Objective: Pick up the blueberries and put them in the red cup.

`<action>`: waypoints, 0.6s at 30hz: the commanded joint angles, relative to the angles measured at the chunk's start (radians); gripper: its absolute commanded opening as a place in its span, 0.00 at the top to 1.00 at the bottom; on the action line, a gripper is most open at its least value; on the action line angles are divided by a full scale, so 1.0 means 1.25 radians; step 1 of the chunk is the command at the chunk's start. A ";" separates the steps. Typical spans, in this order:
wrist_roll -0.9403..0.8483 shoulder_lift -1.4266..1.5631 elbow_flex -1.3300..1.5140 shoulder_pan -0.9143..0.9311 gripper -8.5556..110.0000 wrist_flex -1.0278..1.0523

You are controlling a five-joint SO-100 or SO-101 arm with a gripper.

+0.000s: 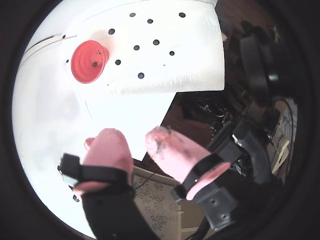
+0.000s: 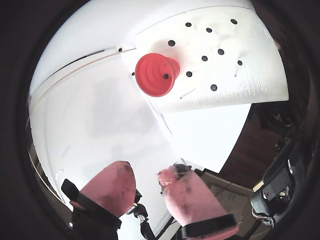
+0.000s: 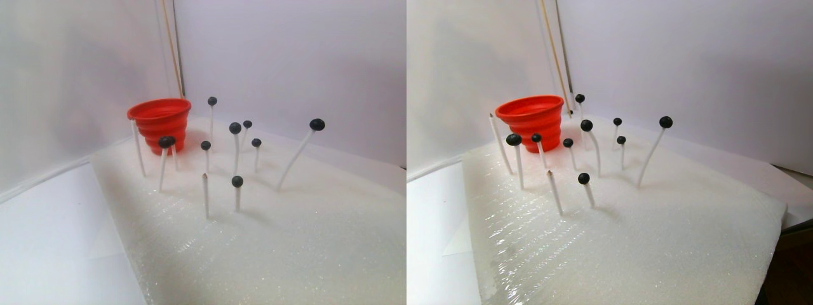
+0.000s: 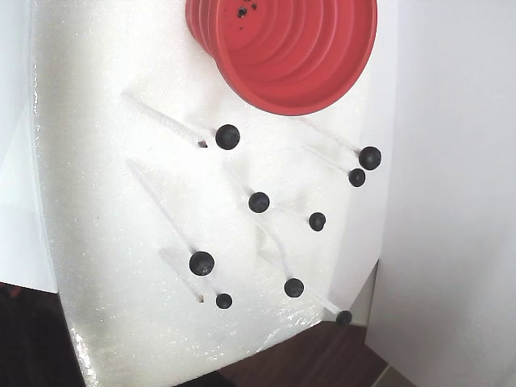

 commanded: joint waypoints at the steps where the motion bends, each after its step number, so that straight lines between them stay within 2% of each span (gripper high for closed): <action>1: -0.054 -0.022 -0.037 0.007 0.84 -0.022; 18: -0.347 -0.033 0.107 -0.022 0.83 -0.002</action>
